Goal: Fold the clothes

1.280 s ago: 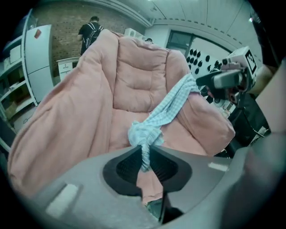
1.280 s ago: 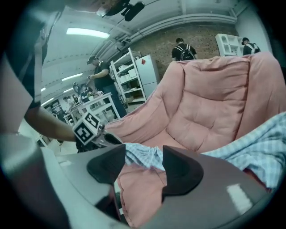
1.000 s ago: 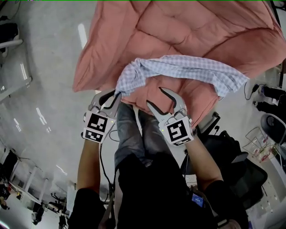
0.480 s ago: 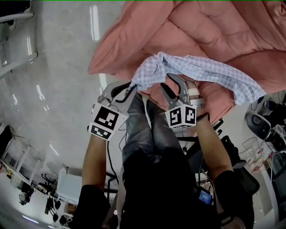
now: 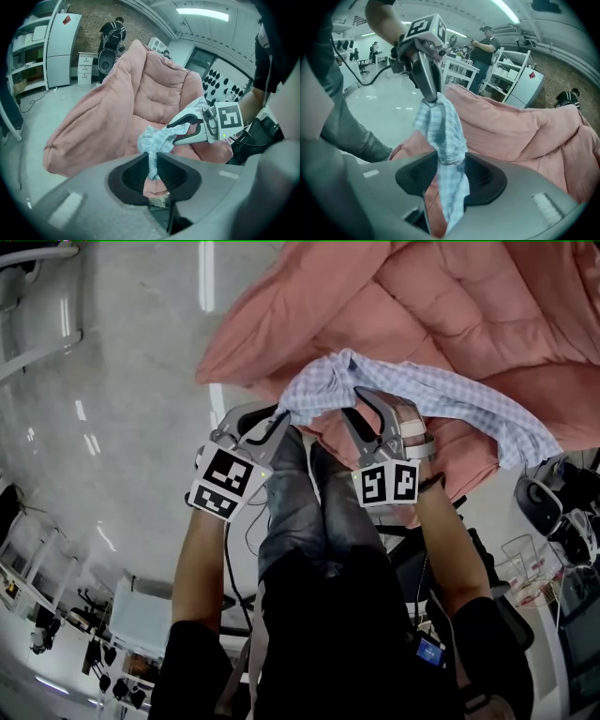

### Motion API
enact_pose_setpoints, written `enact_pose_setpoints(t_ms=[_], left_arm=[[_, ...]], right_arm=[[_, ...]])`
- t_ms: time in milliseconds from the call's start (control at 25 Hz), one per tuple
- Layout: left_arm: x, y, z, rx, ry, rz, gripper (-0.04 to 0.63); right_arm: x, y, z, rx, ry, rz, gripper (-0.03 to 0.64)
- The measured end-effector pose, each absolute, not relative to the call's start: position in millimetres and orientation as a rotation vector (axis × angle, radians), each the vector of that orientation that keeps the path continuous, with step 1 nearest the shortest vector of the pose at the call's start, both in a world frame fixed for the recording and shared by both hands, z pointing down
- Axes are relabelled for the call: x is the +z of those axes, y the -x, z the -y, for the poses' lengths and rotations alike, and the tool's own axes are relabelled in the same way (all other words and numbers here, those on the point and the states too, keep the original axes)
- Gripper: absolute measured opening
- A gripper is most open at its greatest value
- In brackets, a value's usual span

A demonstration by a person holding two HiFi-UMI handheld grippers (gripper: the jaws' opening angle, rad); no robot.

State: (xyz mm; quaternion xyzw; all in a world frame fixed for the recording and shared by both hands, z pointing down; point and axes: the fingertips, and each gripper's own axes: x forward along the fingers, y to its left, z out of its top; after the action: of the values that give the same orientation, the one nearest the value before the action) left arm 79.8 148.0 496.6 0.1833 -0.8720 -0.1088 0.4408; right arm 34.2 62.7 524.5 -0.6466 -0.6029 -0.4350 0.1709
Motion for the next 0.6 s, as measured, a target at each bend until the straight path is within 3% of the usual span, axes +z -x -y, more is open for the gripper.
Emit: enact_pose_setpoints(t_ms=[160, 440, 600], left_arm=[[506, -87, -145, -0.291, -0.436, 2.135, 0.061], [529, -99, -131, -0.25, -0.483, 2.103, 0.071], [542, -91, -115, -0.124, -0.531, 2.103, 0.109]], right_arm=[[519, -26, -67, -1.24, 1.863, 1.715, 0.082], [507, -18, -68, -1.221, 1.866, 1.716, 0.043], [497, 0, -66, -1.179, 1.826, 1.754, 0.043]])
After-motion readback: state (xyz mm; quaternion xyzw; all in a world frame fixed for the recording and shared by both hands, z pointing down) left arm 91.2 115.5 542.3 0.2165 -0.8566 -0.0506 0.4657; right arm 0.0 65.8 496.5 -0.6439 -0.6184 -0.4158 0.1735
